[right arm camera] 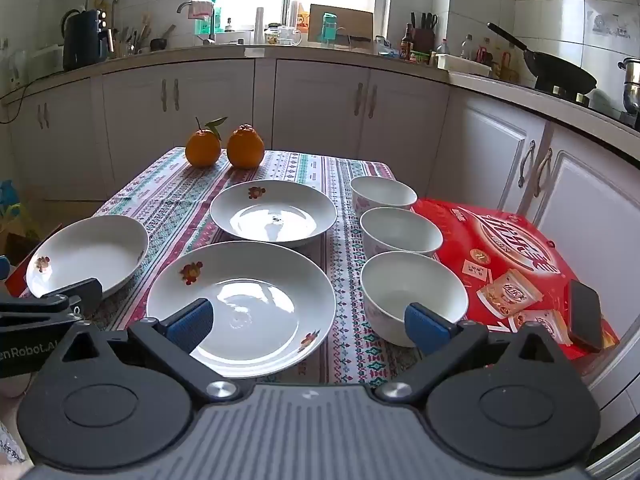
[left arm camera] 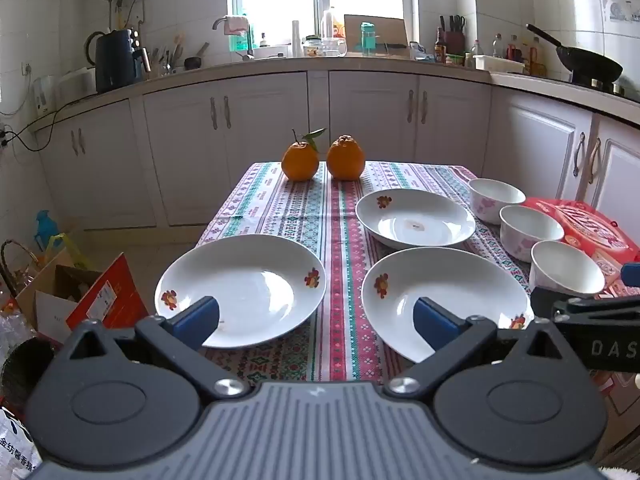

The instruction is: Organize plates and bowls

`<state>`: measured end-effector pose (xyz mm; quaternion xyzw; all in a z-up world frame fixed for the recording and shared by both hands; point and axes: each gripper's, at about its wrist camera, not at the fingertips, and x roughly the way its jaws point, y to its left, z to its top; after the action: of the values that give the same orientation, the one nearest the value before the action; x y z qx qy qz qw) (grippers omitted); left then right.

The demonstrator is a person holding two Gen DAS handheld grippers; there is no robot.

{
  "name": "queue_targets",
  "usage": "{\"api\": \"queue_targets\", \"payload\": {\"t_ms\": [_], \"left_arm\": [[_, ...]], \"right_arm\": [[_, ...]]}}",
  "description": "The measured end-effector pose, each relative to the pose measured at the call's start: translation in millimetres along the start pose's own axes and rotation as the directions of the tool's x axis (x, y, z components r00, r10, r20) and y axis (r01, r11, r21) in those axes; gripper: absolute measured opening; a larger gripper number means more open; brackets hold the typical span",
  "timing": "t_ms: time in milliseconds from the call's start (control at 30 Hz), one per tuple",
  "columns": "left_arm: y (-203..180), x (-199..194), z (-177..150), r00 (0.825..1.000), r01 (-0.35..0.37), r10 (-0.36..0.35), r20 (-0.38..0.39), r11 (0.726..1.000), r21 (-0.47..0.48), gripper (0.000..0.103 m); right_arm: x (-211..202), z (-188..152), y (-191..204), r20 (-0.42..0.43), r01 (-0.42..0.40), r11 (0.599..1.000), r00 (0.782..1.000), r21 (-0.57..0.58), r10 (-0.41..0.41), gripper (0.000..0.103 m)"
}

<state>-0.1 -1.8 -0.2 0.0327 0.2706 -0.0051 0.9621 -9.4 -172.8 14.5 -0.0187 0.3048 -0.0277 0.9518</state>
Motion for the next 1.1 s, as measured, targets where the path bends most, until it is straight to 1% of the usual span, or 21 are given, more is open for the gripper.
{"api": "queue_targets", "payload": {"t_ms": [200,233,300,333,467,533,1100], "left_arm": [[-7,-1,2,1.0,-0.012,0.012,0.001,1.0,0.008,0.102],[-1,-3,3,1.0,0.006,-0.006,0.001,1.0,-0.002,0.102],[0,-4,2,1.0,0.008,-0.008,0.007,1.0,-0.006,0.102],[-1,-4,2,1.0,0.008,-0.008,0.007,1.0,-0.006,0.102],[1,-4,2,1.0,0.008,-0.008,0.011,1.0,-0.011,0.102],[2,-5,2,1.0,0.009,-0.009,0.014,1.0,-0.012,0.102],[3,-7,3,1.0,0.011,-0.011,0.017,1.0,-0.013,0.102]], "right_arm": [[5,-1,-2,-0.002,-0.002,1.0,1.0,-0.003,0.002,0.103],[-3,2,0,0.006,-0.002,1.0,1.0,-0.003,0.002,0.103],[-3,4,-4,0.006,-0.001,1.0,1.0,-0.004,0.001,0.103],[-3,1,1,0.011,0.003,1.0,1.0,-0.01,-0.003,0.103],[-4,5,-4,0.012,0.004,1.0,1.0,-0.011,-0.003,0.103],[-2,1,0,0.014,0.007,1.0,1.0,-0.011,-0.007,0.103],[-6,2,1,0.02,0.012,1.0,1.0,-0.013,-0.012,0.103]]}}
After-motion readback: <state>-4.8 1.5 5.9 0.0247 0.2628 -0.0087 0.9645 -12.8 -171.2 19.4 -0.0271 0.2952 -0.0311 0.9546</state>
